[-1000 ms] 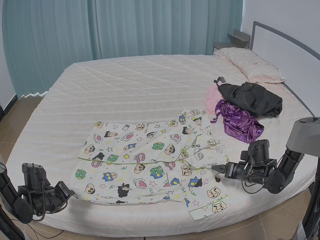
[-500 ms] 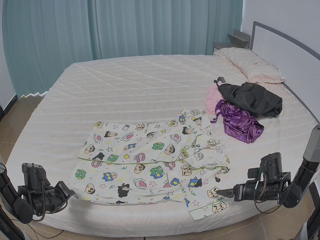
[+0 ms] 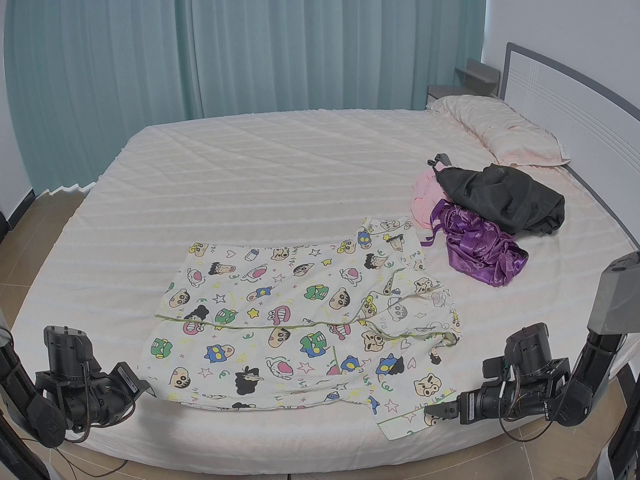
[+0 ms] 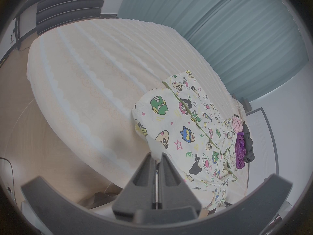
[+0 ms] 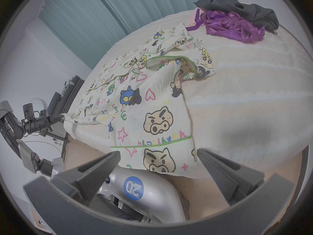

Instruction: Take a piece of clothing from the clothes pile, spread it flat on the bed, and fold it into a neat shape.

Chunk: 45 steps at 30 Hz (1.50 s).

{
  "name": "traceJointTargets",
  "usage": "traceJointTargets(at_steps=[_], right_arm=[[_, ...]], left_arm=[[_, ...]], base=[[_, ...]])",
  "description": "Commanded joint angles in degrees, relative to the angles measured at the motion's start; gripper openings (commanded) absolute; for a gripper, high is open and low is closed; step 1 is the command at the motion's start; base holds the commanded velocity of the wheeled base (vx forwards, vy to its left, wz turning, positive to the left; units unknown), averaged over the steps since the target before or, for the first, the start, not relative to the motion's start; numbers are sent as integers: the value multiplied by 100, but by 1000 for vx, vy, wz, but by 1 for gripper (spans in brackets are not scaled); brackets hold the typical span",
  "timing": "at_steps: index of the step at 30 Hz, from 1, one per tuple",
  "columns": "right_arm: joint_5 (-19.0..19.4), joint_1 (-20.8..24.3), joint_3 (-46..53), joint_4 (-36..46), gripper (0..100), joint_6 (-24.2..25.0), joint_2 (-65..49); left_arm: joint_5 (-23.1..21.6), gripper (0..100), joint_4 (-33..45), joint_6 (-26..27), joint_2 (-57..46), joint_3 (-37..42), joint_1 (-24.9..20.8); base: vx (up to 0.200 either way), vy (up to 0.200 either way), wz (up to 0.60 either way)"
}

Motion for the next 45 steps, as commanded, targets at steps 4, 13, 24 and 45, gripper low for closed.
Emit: traceJointTargets(at_steps=[4, 13, 24, 45], right_arm=[[-1, -13, -200, -3, 100, -6, 304], [-1, -4, -332, 6, 0, -32, 515], [-28, -75, 11, -3, 0, -32, 243], [-160, -154, 1171, 41, 0, -23, -970]], left_arm=[[1, 0, -2, -2, -8, 92, -4], [-8, 0, -2, -2, 1, 84, -4], [-17, 0, -2, -2, -26, 92, -13], [63, 0, 1589, 841, -878, 92, -233]], base=[[0, 0, 0], [0, 0, 0], [0, 0, 0], [0, 0, 0]])
